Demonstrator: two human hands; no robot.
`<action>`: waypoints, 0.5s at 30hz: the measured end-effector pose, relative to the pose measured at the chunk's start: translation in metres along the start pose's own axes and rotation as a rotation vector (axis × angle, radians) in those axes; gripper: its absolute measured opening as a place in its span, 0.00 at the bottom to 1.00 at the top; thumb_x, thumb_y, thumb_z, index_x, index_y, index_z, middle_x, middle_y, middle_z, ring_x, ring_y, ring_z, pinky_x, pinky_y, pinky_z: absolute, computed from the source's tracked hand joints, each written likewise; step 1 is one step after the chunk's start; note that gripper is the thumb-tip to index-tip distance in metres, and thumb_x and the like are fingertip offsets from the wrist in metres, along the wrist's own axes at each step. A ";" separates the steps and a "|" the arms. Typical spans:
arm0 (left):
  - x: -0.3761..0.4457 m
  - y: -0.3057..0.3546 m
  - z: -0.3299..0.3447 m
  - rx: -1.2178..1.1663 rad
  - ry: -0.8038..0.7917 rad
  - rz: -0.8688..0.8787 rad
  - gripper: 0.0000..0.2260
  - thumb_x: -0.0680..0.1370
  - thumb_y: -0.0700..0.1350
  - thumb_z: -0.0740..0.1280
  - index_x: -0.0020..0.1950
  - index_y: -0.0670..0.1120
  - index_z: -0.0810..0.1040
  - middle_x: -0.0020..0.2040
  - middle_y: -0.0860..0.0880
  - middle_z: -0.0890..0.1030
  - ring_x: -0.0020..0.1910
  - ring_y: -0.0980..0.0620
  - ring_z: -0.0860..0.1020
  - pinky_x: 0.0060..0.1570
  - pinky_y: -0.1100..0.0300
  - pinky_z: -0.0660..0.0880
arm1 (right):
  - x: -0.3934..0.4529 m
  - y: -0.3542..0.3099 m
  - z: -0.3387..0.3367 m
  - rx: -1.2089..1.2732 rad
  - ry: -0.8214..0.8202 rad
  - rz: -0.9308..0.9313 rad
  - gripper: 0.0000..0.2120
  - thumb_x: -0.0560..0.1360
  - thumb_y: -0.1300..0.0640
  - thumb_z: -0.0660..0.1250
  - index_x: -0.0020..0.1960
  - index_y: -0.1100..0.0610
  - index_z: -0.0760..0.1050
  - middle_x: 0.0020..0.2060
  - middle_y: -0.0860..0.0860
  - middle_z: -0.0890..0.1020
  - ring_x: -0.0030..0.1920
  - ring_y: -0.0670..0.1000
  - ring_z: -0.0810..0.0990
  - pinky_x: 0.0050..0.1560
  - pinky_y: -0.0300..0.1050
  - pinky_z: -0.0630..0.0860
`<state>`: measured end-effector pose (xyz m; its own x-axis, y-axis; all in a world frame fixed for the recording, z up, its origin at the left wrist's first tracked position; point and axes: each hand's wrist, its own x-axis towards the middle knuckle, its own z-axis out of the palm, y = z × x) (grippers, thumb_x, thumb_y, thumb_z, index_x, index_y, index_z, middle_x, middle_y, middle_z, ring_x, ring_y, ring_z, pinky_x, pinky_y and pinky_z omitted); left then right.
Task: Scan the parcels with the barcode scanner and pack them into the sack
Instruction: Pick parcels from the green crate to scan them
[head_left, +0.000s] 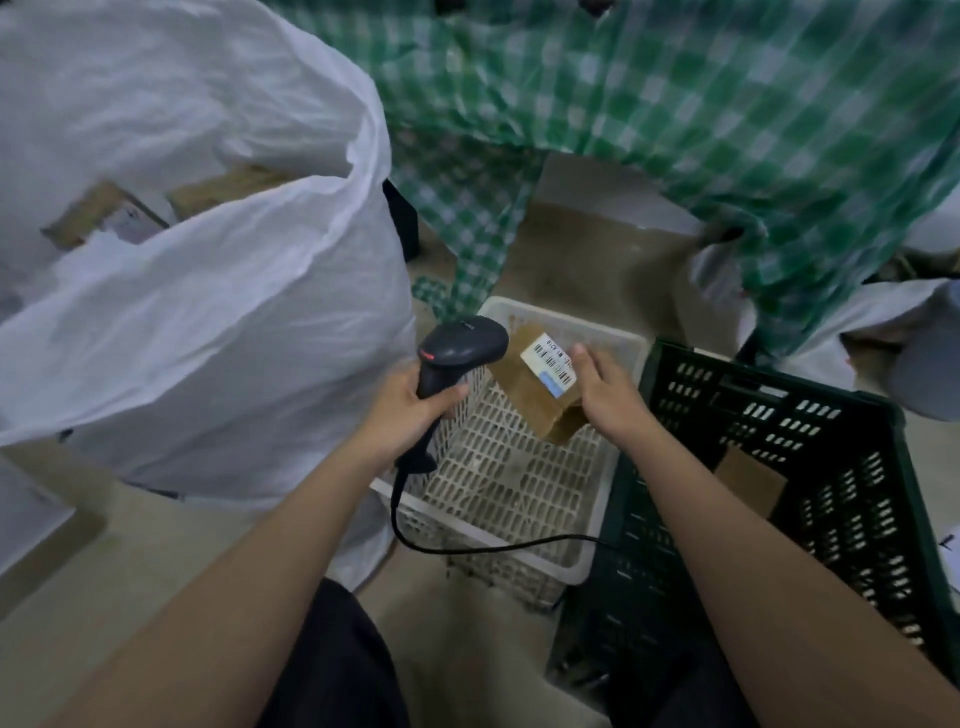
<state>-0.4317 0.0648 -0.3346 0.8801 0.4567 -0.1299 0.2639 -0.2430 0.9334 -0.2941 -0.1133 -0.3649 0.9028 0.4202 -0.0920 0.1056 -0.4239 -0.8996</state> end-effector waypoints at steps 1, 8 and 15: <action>0.006 -0.005 0.005 0.004 -0.021 -0.008 0.03 0.77 0.42 0.69 0.47 0.45 0.76 0.37 0.48 0.79 0.36 0.55 0.77 0.38 0.65 0.72 | 0.005 0.006 0.000 -0.018 -0.006 0.016 0.19 0.83 0.45 0.51 0.63 0.54 0.73 0.54 0.51 0.79 0.54 0.51 0.77 0.50 0.45 0.69; 0.030 -0.017 0.021 -0.019 -0.063 -0.035 0.08 0.77 0.41 0.69 0.54 0.46 0.74 0.40 0.52 0.80 0.36 0.59 0.78 0.33 0.73 0.71 | 0.022 0.027 -0.001 -0.009 -0.008 0.120 0.20 0.83 0.47 0.53 0.69 0.57 0.70 0.58 0.53 0.76 0.54 0.50 0.74 0.50 0.42 0.66; 0.029 -0.019 0.026 -0.003 -0.089 0.000 0.11 0.77 0.43 0.70 0.57 0.51 0.74 0.46 0.54 0.81 0.42 0.60 0.79 0.38 0.70 0.72 | 0.020 0.027 -0.002 -0.004 0.013 0.106 0.19 0.83 0.47 0.52 0.67 0.56 0.71 0.55 0.52 0.77 0.53 0.51 0.74 0.48 0.42 0.66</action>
<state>-0.4012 0.0603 -0.3645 0.9117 0.3788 -0.1590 0.2627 -0.2400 0.9345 -0.2723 -0.1178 -0.3901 0.9145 0.3620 -0.1807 0.0109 -0.4686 -0.8833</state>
